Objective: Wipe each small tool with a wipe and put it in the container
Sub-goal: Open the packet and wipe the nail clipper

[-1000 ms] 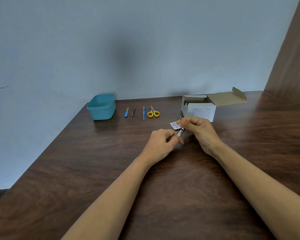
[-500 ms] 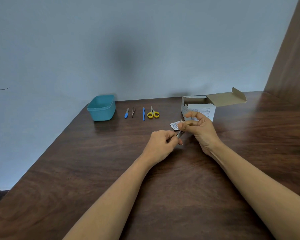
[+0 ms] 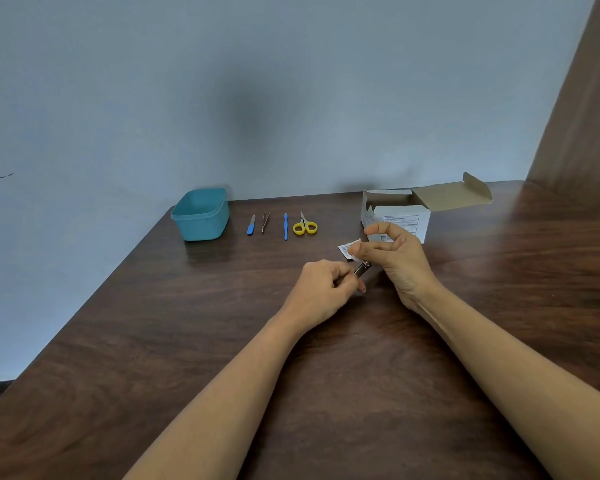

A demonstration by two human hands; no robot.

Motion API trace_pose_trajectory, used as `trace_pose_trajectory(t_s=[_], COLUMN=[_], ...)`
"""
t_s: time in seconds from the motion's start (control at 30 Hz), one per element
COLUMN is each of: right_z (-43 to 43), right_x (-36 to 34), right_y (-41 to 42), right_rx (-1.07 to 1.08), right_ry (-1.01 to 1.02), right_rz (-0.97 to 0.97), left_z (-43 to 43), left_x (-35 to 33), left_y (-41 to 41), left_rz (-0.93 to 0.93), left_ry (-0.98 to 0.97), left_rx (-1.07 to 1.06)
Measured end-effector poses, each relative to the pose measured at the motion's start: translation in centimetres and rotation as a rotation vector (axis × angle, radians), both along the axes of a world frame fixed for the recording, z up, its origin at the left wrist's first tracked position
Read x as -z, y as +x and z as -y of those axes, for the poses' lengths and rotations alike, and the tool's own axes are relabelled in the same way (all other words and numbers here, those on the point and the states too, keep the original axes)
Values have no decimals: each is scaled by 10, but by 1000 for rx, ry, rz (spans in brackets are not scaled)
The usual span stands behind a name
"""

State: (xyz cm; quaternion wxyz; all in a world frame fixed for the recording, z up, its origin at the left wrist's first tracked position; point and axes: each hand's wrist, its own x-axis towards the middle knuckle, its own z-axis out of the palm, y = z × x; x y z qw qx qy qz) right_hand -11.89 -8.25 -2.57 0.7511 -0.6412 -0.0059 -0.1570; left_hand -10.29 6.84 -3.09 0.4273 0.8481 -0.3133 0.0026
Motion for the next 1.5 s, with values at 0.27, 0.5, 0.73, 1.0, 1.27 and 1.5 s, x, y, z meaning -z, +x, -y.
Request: trace_pose_trajectory(t_s=[0.27, 0.5, 0.73, 1.0, 1.27, 1.5], right_z=[-8, -11, -5, -5, -7, -7], right_x=[-2, -3, -10, 0, -2, -3], right_y=[-1, 1, -1, 0, -3, -4], right_rx=[63, 48, 188, 119, 75, -9], right_ry=[-19, -47, 229, 237, 239, 218], right_rz=[41, 93, 172, -21, -85, -54], left_z=[0, 1, 2, 1, 0, -1], left_x=[1, 1, 4, 7, 4, 3], left_y=[1, 0, -2, 4, 3, 4], left_rz=[5, 6, 20, -94, -150, -197], left_ry=[0, 8, -69, -275, -302, -342], left_rx=[13, 26, 9, -19, -27, -62])
